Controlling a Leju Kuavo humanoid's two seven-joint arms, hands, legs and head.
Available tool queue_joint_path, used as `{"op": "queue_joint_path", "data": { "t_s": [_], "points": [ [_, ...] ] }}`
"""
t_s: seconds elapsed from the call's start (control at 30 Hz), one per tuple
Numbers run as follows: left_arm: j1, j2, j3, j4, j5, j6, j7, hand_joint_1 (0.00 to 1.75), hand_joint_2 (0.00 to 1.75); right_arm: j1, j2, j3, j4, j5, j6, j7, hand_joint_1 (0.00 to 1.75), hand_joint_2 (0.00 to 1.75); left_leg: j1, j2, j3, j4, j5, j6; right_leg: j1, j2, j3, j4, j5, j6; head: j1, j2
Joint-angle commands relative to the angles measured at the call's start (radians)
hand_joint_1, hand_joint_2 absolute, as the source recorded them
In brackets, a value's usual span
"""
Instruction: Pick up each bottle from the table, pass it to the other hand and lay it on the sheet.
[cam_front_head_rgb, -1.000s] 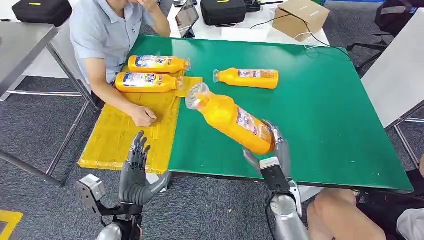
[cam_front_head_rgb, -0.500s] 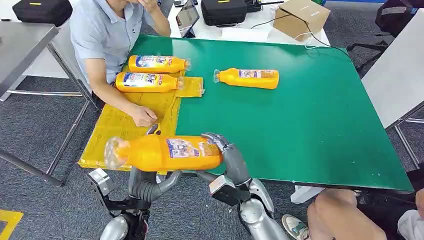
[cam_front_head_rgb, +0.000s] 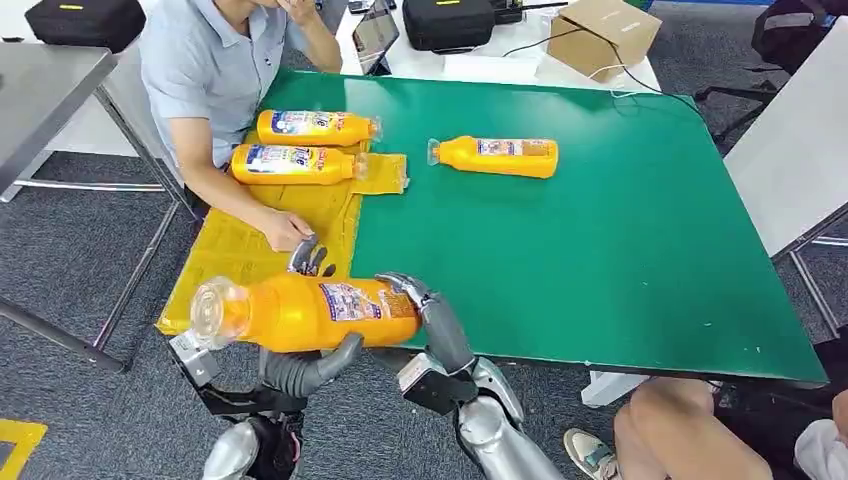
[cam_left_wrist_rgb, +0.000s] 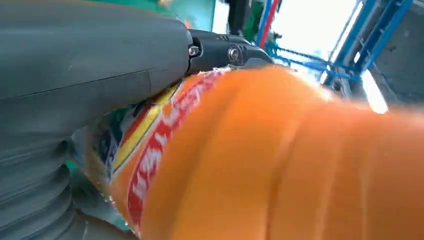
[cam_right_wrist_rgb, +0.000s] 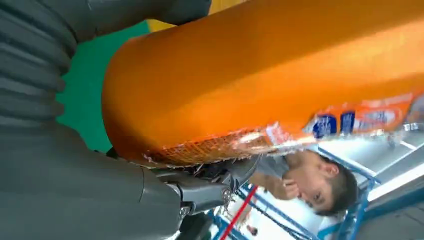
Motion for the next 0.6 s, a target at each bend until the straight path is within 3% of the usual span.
{"op": "queue_joint_path", "data": {
  "t_s": [0.03, 0.37, 0.4, 0.43, 0.47, 0.5, 0.6],
  "points": [
    [-0.065, 0.027, -0.028, 0.09, 0.134, -0.073, 0.072, 1.75, 1.75, -0.073, -0.002, 0.071, 0.126, -0.009, 0.038, -0.014, 1.75, 1.75, 0.0, 0.001, 0.005, -0.001, -0.001, -0.001, 0.0, 0.0, 0.005, -0.001, -0.001, -0.001, 0.0, 0.0],
    [-0.112, -0.005, 0.007, 0.142, 0.256, -0.092, 0.113, 1.75, 1.75, -0.077, -0.006, 0.114, 0.153, -0.027, 0.101, -0.042, 1.75, 1.75, 0.0, -0.001, 0.003, -0.001, 0.0, -0.001, 0.0, -0.002, 0.004, -0.001, -0.001, -0.001, 0.0, 0.0],
    [-0.118, -0.002, 0.003, 0.148, 0.255, -0.092, 0.113, 1.75, 1.75, -0.078, -0.008, 0.116, 0.155, -0.03, 0.108, -0.043, 1.5, 1.75, 0.001, -0.001, 0.003, -0.001, 0.0, -0.001, 0.001, -0.003, 0.004, -0.001, -0.001, -0.001, 0.0, 0.0],
    [-0.118, -0.002, 0.003, 0.148, 0.255, -0.092, 0.113, 1.75, 1.75, -0.078, -0.008, 0.116, 0.155, -0.03, 0.108, -0.043, 1.5, 1.75, 0.0, -0.001, 0.004, -0.001, -0.001, -0.001, 0.001, -0.003, 0.005, -0.001, -0.001, -0.002, 0.0, 0.0],
    [-0.118, -0.002, 0.003, 0.148, 0.255, -0.092, 0.113, 1.75, 1.75, -0.078, -0.008, 0.116, 0.155, -0.03, 0.108, -0.043, 0.68, 1.75, 0.0, -0.001, 0.004, -0.001, -0.001, -0.001, 0.001, -0.003, 0.004, -0.001, -0.001, -0.001, 0.0, 0.0],
    [-0.119, 0.0, 0.002, 0.147, 0.256, -0.089, 0.113, 1.75, 1.75, -0.08, -0.007, 0.117, 0.159, -0.035, 0.116, -0.04, 0.02, 1.75, 0.0, 0.0, 0.002, -0.001, 0.0, 0.0, 0.0, -0.002, 0.003, -0.001, -0.001, -0.001, 0.0, 0.0],
    [-0.117, 0.001, 0.003, 0.145, 0.255, -0.085, 0.111, 1.75, 1.75, -0.078, -0.003, 0.112, 0.16, -0.039, 0.112, -0.036, 0.0, 1.75, 0.0, 0.0, 0.003, -0.001, 0.0, 0.0, 0.0, -0.001, 0.003, -0.001, -0.001, -0.001, 0.0, 0.0]
  ]
}}
